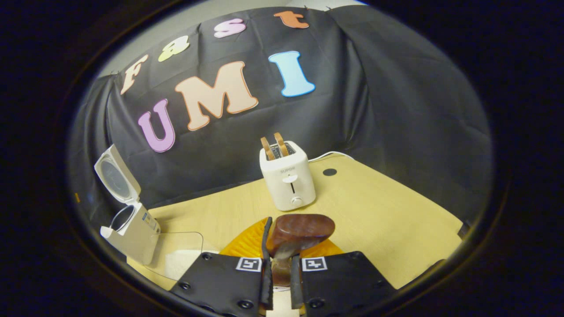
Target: Close the left gripper, press the button to open the rice cooker; take a wooden spoon from the chopstick holder with the right hand, scoop a spoonful of rice and pour it into the rice cooker, then put the wooden spoon back into the chopstick holder.
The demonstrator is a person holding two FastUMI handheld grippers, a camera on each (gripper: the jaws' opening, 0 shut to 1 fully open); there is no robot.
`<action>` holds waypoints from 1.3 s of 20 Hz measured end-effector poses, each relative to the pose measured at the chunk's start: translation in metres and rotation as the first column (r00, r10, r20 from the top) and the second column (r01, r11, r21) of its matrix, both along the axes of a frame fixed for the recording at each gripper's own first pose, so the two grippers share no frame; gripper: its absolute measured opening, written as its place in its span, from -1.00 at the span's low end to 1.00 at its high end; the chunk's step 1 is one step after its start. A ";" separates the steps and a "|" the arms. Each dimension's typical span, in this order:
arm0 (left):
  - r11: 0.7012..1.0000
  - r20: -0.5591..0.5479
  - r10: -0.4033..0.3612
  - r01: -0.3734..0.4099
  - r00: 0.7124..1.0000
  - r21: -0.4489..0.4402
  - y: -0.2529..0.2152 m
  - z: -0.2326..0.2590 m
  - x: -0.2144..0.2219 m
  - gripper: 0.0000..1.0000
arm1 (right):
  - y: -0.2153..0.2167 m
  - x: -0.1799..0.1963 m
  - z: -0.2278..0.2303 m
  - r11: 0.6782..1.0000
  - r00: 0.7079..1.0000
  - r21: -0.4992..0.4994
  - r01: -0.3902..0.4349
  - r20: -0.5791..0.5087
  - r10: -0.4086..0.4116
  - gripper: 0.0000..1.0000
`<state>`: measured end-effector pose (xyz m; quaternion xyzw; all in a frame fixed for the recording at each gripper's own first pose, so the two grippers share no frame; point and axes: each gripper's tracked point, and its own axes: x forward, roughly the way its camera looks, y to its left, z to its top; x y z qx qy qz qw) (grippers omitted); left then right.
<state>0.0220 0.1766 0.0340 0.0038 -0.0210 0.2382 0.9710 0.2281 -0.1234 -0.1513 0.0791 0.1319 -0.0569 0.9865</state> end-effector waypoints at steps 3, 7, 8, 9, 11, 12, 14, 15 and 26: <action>1.000 -0.001 -0.029 0.029 1.000 -0.006 0.005 -0.004 0.002 0.89 | 0.008 -0.005 0.028 0.999 0.999 -0.041 0.009 0.036 -0.008 -0.63; 0.997 -0.011 -0.068 0.068 0.998 -0.029 0.014 -0.013 0.006 0.89 | 0.034 -0.013 0.064 0.994 0.997 -0.106 -0.004 0.073 0.012 -0.61; 0.996 -0.015 -0.077 0.077 0.997 -0.034 0.017 -0.016 0.007 0.87 | 0.045 -0.014 0.073 0.993 0.996 -0.116 -0.019 0.084 0.028 -0.63; 0.996 -0.017 -0.085 0.085 0.996 -0.038 0.020 -0.019 0.009 0.89 | 0.057 -0.015 0.080 0.991 0.994 -0.125 -0.037 0.093 0.049 -0.64; 0.994 -0.021 -0.100 0.099 0.995 -0.047 0.025 -0.022 0.009 0.88 | 0.089 -0.017 0.091 0.987 0.989 -0.134 -0.083 0.110 0.098 -0.63; 0.993 -0.022 -0.108 0.106 0.994 -0.048 0.027 -0.023 0.010 0.88 | 0.108 -0.016 0.095 0.984 0.985 -0.136 -0.114 0.115 0.130 -0.62; 0.991 -0.018 -0.124 0.123 0.992 -0.047 0.031 -0.024 0.009 0.88 | 0.145 -0.015 0.095 0.974 0.974 -0.145 -0.176 0.115 0.194 -0.61; 0.991 -0.015 -0.129 0.128 0.992 -0.047 0.034 -0.024 0.010 0.88 | 0.162 -0.013 0.091 0.967 0.970 -0.153 -0.203 0.107 0.221 -0.61; 0.990 -0.069 -0.138 0.138 0.988 -0.010 0.071 -0.031 0.011 0.87 | 0.274 0.008 -0.031 0.809 0.924 -0.454 -0.374 -0.109 0.367 -0.62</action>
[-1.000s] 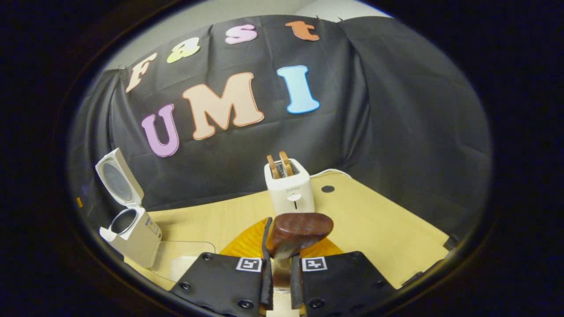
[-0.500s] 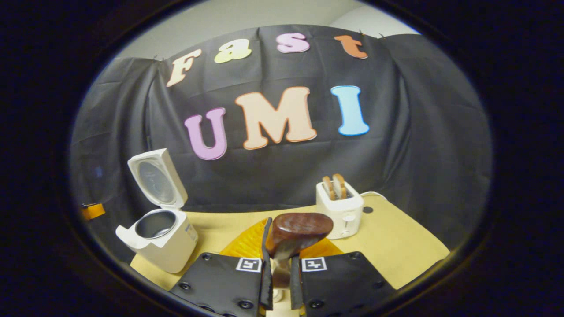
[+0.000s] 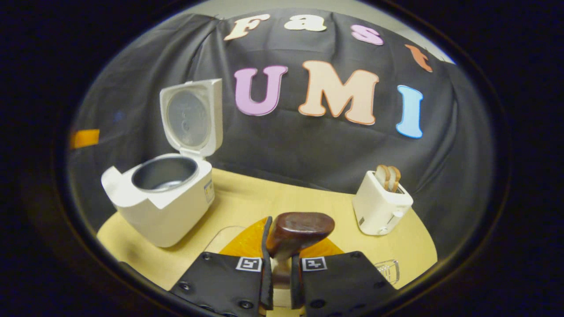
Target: Close the left gripper, press the button to open the rice cooker; take a wooden spoon from the chopstick holder with the right hand, scoop a spoonful of rice and pour it into the rice cooker, then put the wooden spoon back into the chopstick holder.
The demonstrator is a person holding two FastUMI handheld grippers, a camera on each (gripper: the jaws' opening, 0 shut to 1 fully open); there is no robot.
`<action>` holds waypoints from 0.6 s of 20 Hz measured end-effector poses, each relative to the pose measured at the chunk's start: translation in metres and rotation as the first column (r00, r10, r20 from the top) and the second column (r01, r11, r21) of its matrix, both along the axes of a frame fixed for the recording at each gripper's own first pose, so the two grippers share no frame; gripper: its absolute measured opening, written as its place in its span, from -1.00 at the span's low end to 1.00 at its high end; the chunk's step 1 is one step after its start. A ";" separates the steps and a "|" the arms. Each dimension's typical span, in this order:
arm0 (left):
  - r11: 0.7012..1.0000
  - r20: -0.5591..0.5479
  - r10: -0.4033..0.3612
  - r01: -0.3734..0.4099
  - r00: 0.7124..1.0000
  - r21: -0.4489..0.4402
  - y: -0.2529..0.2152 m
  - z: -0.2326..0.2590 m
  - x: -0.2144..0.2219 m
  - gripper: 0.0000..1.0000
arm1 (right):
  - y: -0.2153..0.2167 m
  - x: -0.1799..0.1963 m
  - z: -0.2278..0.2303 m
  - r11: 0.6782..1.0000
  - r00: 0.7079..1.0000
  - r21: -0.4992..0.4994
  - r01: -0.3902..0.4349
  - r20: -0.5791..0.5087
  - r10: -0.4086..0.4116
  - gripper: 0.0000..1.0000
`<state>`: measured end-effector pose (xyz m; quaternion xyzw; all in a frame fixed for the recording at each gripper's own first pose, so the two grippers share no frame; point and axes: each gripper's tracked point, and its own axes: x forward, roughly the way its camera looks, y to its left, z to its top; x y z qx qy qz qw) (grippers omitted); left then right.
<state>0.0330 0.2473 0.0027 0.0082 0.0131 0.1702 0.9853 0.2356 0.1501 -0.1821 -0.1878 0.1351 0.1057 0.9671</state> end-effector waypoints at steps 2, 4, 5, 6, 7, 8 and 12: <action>0.999 0.001 -0.026 0.026 1.000 -0.022 -0.001 -0.002 0.004 0.88 | 0.003 0.000 -0.025 0.997 1.000 -0.071 0.008 -0.019 -0.009 -0.63; 0.998 -0.001 -0.042 0.042 0.999 -0.041 -0.001 -0.008 0.010 0.88 | 0.010 -0.005 -0.046 0.998 0.998 -0.060 0.008 -0.058 -0.011 -0.63; 0.998 -0.002 -0.047 0.047 0.999 -0.047 0.000 -0.010 0.011 0.88 | 0.016 -0.009 -0.051 0.999 0.997 -0.039 0.007 -0.073 -0.010 -0.62; 0.997 -0.004 -0.051 0.051 0.999 -0.050 0.000 -0.011 0.012 0.88 | 0.020 -0.009 -0.052 0.999 0.997 -0.030 0.011 -0.071 -0.013 -0.62; 0.997 -0.005 -0.054 0.054 0.999 -0.050 0.002 -0.012 0.013 0.88 | 0.028 -0.012 -0.054 1.000 0.996 -0.003 0.008 -0.090 -0.008 -0.62; 0.997 -0.004 -0.055 0.055 0.998 -0.050 0.003 -0.012 0.013 0.88 | 0.036 -0.015 -0.058 0.999 0.994 0.044 0.011 -0.112 -0.006 -0.62; 0.997 -0.005 -0.049 0.048 0.999 -0.054 0.011 -0.015 0.012 0.87 | 0.048 -0.019 -0.062 0.984 0.986 0.170 0.062 -0.162 -0.034 -0.65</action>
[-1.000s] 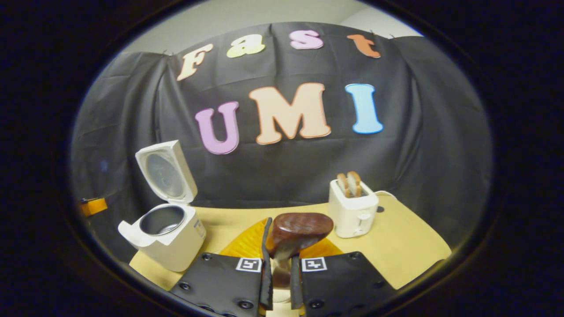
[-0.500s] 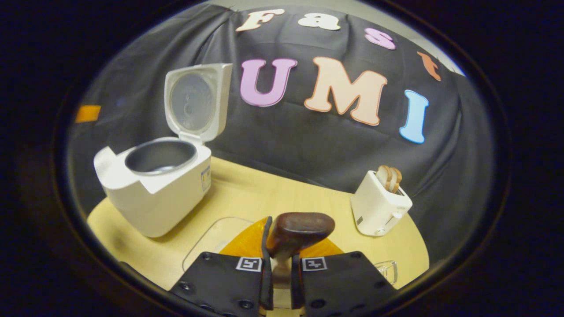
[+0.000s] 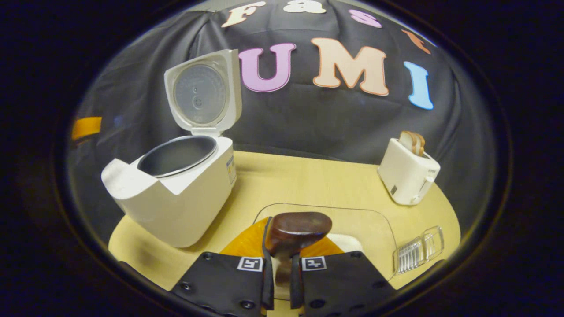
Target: Close the left gripper, press the button to open the rice cooker; take a wooden spoon from the chopstick holder with the right hand, scoop a spoonful of rice and pour it into the rice cooker, then put the wooden spoon back into the chopstick holder.
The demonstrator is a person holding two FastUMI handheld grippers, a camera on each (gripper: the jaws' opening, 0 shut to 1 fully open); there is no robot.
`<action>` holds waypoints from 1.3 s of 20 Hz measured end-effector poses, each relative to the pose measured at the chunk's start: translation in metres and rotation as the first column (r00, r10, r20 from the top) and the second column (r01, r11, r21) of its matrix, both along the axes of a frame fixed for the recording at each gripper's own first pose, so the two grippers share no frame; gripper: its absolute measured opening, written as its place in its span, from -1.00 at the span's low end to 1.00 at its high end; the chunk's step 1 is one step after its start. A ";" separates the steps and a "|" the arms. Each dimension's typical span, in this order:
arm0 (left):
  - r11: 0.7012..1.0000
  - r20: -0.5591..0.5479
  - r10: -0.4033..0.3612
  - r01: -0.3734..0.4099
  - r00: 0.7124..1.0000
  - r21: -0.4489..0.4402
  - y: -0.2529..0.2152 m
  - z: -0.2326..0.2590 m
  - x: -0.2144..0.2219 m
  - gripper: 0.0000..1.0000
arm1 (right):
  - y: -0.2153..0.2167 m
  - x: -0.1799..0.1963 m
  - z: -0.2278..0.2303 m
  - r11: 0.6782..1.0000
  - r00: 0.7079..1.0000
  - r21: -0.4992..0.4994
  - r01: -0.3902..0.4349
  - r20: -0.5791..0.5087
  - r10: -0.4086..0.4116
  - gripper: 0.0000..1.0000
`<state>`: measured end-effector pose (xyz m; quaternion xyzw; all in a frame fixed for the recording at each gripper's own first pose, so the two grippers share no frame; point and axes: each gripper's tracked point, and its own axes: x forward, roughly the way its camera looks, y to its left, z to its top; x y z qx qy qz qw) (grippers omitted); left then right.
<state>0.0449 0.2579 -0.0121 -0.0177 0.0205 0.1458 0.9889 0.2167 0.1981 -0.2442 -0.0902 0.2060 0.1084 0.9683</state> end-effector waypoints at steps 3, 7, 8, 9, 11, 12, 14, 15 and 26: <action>1.000 0.004 -0.001 0.001 1.000 -0.009 0.002 -0.001 -0.002 0.88 | -0.008 0.002 0.001 0.988 0.997 0.139 0.064 -0.048 -0.057 -0.65; 1.000 0.010 -0.007 0.007 1.000 -0.018 0.000 -0.001 -0.001 0.86 | -0.036 0.006 0.002 0.928 0.982 0.328 0.174 -0.124 -0.140 -0.65; 1.000 0.011 -0.013 0.013 1.000 -0.018 -0.002 0.000 0.001 0.85 | -0.044 0.006 0.001 0.903 0.976 0.377 0.206 -0.145 -0.162 -0.65; 1.000 0.013 -0.020 0.020 1.000 -0.016 -0.004 0.001 0.002 0.85 | -0.051 0.006 0.001 0.874 0.969 0.424 0.236 -0.165 -0.182 -0.65; 0.999 0.014 -0.036 0.036 0.999 -0.012 -0.010 0.002 0.004 0.85 | -0.062 0.005 0.001 0.815 0.960 0.511 0.275 -0.197 -0.200 -0.65; 0.999 0.015 -0.042 0.043 0.999 -0.011 -0.013 0.003 0.006 0.86 | -0.068 0.004 0.002 0.780 0.955 0.554 0.291 -0.210 -0.207 -0.65; 0.998 0.013 -0.056 0.056 0.998 -0.005 -0.018 0.004 0.007 0.85 | -0.079 0.003 0.005 0.725 0.948 0.612 0.317 -0.226 -0.224 -0.65; 0.998 0.013 -0.063 0.063 0.998 0.001 -0.020 0.005 0.008 0.86 | -0.085 0.004 0.008 0.702 0.945 0.633 0.326 -0.226 -0.235 -0.65; 0.989 0.018 -0.148 0.148 0.989 0.026 -0.052 0.016 0.020 0.85 | -0.106 -0.007 0.059 0.437 0.945 0.849 0.298 -0.199 -0.258 -0.67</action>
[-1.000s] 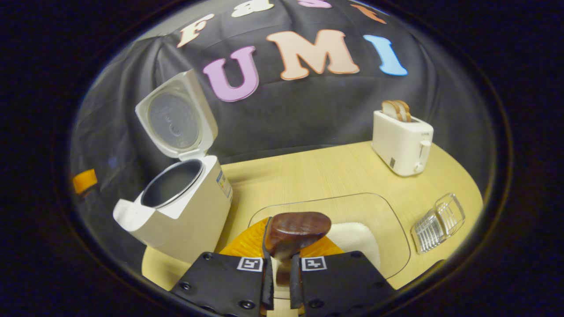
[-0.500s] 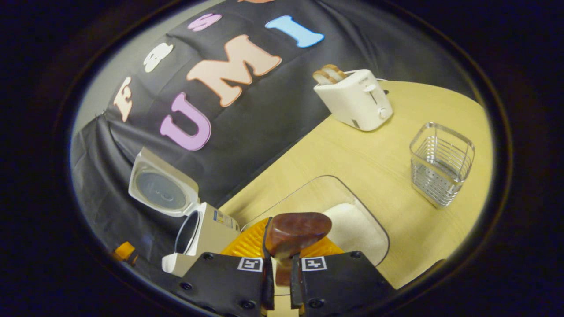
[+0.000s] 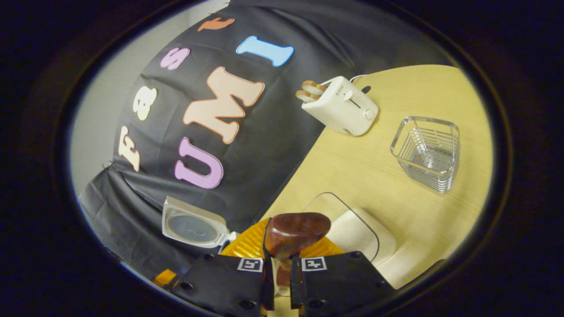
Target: Close the left gripper, press the button to open the rice cooker; take a wooden spoon from the chopstick holder with the right hand, scoop a spoonful of rice and pour it into the rice cooker, then put the wooden spoon back into the chopstick holder.
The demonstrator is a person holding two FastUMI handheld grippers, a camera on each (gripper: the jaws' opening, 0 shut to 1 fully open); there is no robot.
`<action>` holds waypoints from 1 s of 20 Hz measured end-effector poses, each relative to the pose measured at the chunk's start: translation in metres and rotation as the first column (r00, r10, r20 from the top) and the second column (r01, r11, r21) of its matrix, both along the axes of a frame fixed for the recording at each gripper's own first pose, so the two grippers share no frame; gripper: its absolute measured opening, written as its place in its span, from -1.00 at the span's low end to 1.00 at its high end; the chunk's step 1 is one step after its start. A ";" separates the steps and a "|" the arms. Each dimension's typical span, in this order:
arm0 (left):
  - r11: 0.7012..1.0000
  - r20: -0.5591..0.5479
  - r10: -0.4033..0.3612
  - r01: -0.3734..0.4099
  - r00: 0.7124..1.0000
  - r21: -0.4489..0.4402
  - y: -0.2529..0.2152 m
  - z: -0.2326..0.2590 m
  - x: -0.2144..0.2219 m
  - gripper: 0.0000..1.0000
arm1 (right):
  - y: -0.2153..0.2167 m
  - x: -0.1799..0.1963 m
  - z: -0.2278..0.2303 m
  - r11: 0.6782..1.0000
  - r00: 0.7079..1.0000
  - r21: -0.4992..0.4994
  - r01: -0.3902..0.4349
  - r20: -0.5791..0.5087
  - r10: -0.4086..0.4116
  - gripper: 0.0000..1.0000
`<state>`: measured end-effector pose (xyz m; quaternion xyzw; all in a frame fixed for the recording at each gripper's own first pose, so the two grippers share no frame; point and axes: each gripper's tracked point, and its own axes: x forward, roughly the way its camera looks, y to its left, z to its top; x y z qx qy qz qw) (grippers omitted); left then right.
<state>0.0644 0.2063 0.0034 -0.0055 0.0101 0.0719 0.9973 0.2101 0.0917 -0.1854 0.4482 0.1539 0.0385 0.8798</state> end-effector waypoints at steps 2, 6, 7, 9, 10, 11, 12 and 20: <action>1.000 0.006 -0.012 0.012 1.000 0.002 -0.003 0.002 0.002 0.85 | 0.004 0.001 0.014 0.998 1.000 0.064 0.003 0.022 -0.005 -0.65; 0.999 0.008 -0.035 0.035 0.999 -0.001 -0.007 0.001 0.002 0.85 | 0.012 -0.003 0.038 0.990 0.998 0.139 0.010 0.059 -0.018 -0.67; 0.999 0.008 -0.037 0.037 0.999 -0.003 -0.006 0.001 0.002 0.86 | 0.016 -0.003 0.045 0.989 0.998 0.145 0.010 0.067 -0.020 -0.67; 0.999 0.007 -0.037 0.037 0.999 -0.004 -0.004 0.000 0.001 0.86 | 0.029 -0.002 0.058 0.989 0.996 0.145 -0.006 0.084 -0.006 -0.65; 0.999 0.006 -0.036 0.036 0.999 -0.006 -0.002 0.000 0.000 0.84 | 0.037 -0.001 0.065 0.989 0.996 0.147 -0.017 0.090 0.003 -0.65; 0.999 0.004 -0.034 0.034 0.999 -0.008 0.000 -0.002 -0.002 0.85 | 0.045 0.001 0.070 0.988 0.995 0.151 -0.027 0.095 0.013 -0.65; 0.999 0.004 -0.032 0.032 0.999 -0.010 0.002 -0.003 -0.003 0.86 | 0.054 0.003 0.075 0.988 0.995 0.151 -0.040 0.097 0.025 -0.65; 0.998 -0.010 -0.033 0.032 0.999 -0.048 0.015 -0.014 -0.014 0.86 | 0.144 0.031 0.122 0.991 0.981 0.009 -0.136 0.138 0.133 -0.66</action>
